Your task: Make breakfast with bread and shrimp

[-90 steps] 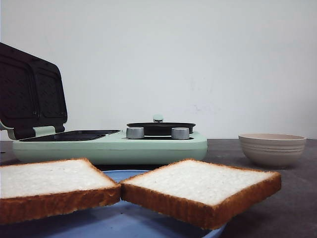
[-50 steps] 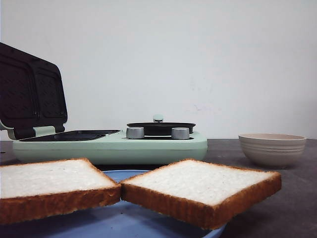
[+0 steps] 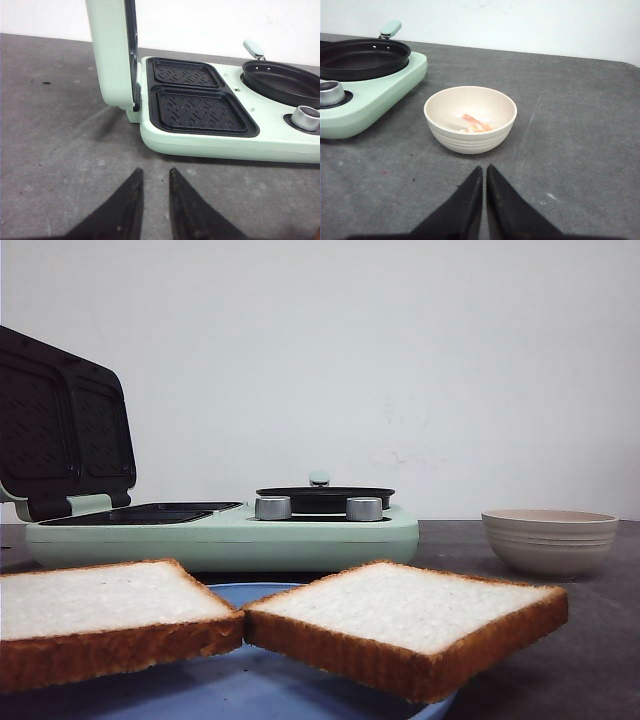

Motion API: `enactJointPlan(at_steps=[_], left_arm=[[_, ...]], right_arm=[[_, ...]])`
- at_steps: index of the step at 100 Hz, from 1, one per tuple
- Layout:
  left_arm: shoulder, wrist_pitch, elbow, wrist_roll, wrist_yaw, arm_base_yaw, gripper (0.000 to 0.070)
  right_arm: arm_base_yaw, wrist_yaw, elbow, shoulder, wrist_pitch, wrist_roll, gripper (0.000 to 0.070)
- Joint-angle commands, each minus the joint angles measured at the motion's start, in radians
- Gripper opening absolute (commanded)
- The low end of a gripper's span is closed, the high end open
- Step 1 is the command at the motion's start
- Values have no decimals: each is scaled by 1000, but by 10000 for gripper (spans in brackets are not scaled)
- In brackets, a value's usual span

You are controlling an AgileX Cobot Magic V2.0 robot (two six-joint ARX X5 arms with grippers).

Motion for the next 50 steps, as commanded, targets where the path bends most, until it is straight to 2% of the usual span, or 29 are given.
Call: enactJointPlan(at_steps=[1,50], left_arm=[[-1,-4,-18,-3,2,-2,0],[-1,-4,-18,-8,2,-2,0]], right_arm=[[0,0,-3,0,10,-5,4],[1,-13,-3,0,22,13,4]])
